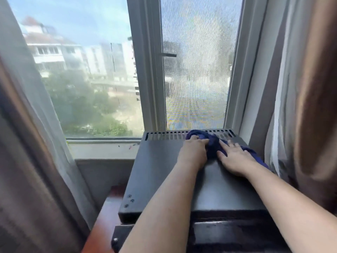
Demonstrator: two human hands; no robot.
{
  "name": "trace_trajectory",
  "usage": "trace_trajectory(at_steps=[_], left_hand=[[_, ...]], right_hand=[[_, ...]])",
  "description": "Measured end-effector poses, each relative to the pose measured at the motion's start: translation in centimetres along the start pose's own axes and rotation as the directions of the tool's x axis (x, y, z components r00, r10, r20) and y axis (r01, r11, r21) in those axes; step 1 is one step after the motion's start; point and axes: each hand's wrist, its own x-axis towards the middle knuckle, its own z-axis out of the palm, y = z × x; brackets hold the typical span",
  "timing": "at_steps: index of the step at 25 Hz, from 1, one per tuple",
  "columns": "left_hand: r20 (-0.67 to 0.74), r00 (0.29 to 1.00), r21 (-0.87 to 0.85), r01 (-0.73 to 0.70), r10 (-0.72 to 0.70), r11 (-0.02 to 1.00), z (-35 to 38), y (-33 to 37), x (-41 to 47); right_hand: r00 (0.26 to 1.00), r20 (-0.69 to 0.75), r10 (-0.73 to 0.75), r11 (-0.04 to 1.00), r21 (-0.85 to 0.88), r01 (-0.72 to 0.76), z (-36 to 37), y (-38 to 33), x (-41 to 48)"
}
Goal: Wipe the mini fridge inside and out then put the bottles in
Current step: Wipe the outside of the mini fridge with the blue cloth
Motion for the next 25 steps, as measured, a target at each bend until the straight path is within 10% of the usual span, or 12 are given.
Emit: trace_trajectory(at_steps=[15,25], left_hand=[[0.047,0.999,-0.012,-0.014,0.014,1.000,-9.1,-13.9,-17.6],[-0.071,0.997,0.010,0.003,-0.003,1.000,-7.9,-13.2,-18.9]], right_hand=[[0.998,0.052,-0.019,1.000,0.025,0.018,5.0,-20.5,-14.4],[0.989,0.035,-0.145,0.988,0.050,0.143,4.8,-19.1,-16.1]])
